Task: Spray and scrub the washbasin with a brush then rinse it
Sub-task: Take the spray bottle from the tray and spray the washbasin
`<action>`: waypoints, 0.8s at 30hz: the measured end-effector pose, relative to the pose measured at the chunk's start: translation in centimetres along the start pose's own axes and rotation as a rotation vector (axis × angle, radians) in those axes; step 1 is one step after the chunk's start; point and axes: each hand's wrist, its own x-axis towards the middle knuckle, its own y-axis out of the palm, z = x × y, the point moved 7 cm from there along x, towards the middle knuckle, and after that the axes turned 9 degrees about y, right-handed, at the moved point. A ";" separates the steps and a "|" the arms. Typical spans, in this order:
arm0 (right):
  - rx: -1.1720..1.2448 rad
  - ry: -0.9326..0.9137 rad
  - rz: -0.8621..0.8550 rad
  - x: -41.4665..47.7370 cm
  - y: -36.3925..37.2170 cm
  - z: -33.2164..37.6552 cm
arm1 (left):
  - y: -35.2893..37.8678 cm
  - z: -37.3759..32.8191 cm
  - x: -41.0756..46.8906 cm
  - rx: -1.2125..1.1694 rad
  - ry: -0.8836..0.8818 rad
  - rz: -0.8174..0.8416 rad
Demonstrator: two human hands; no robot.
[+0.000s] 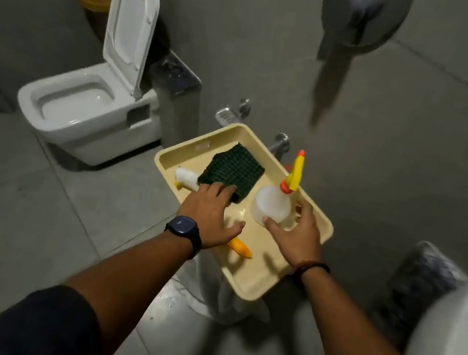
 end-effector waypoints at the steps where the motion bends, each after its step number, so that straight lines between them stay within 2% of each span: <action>1: 0.050 0.021 -0.015 1.4 0.6 -0.3 | 1.0 1.2 0.4 -0.016 -0.005 0.016; 4: 0.211 0.069 -0.036 5.2 1.8 -0.7 | 4.0 4.2 1.3 0.018 -0.021 0.021; 8: 0.317 0.042 -0.081 9.0 2.8 -0.3 | 6.2 6.0 1.9 0.057 0.029 0.012; 15: 0.285 0.012 -0.086 12.0 3.9 0.3 | 6.9 6.4 2.1 0.041 0.066 -0.018; 20: 0.188 -0.196 -0.100 9.8 2.9 3.6 | 6.4 5.5 2.2 0.075 0.087 0.038; 24: 0.353 -0.267 -0.184 7.3 -2.9 6.1 | 4.1 1.8 3.0 0.069 0.155 -0.003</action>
